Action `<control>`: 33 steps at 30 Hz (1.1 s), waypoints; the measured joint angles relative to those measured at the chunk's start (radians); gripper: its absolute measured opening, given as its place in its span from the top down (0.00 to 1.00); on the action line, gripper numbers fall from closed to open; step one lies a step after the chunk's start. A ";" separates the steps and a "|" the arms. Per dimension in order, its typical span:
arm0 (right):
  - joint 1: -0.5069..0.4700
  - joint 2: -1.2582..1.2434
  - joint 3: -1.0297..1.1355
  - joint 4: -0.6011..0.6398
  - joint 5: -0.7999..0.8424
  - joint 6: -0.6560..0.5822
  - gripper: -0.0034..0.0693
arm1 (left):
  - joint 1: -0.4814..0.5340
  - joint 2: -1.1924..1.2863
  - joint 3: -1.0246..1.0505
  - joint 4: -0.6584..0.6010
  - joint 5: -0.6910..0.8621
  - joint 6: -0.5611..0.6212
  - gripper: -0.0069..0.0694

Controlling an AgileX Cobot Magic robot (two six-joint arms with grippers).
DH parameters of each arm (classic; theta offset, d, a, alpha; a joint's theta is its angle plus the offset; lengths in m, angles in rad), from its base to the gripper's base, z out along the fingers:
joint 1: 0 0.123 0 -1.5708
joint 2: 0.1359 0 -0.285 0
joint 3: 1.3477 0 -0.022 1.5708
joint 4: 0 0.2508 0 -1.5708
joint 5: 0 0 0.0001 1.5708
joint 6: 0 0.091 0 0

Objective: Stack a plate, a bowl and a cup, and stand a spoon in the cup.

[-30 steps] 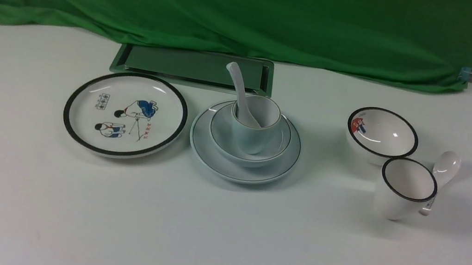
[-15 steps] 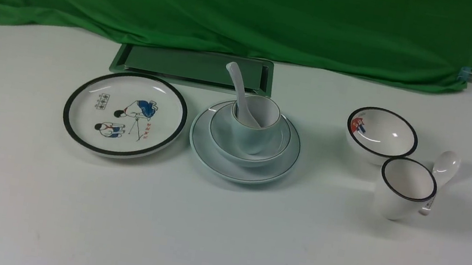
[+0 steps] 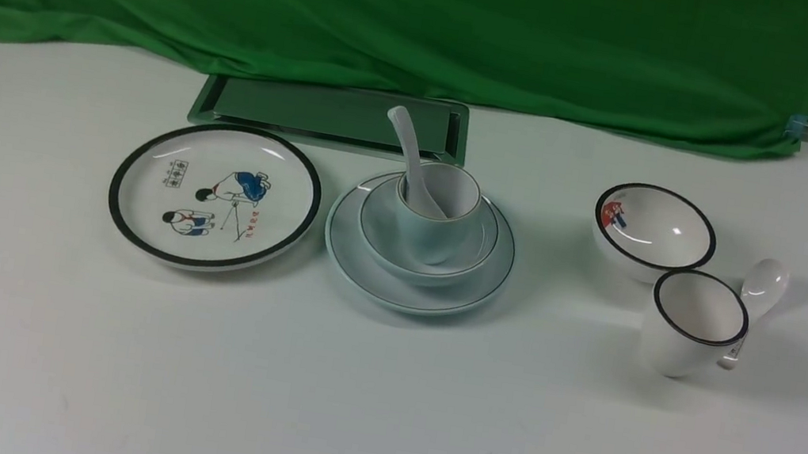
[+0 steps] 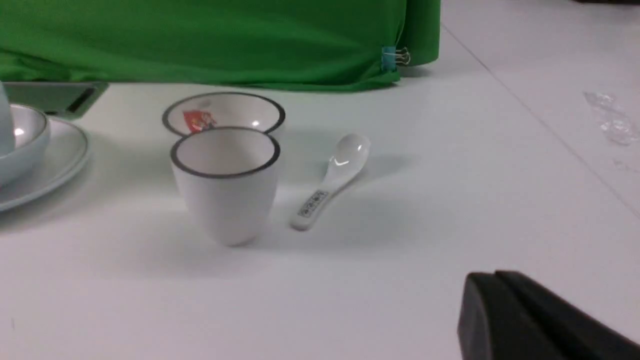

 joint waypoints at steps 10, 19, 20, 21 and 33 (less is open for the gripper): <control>0.000 -0.001 0.001 -0.003 0.048 -0.015 0.94 | 0.000 0.000 0.000 0.000 0.000 0.000 0.95; -0.005 -0.001 0.001 -0.003 0.048 -0.023 0.93 | 0.000 0.000 0.000 0.000 0.000 0.000 0.95; -0.006 -0.001 0.001 -0.003 0.048 -0.023 0.93 | 0.000 0.000 0.000 0.000 0.000 0.000 0.95; -0.006 -0.001 0.001 -0.003 0.048 -0.024 0.93 | 0.000 0.000 0.000 0.000 0.000 0.000 0.95; -0.006 -0.001 0.001 -0.003 0.048 -0.023 0.90 | 0.000 0.000 0.000 0.000 0.000 0.000 0.95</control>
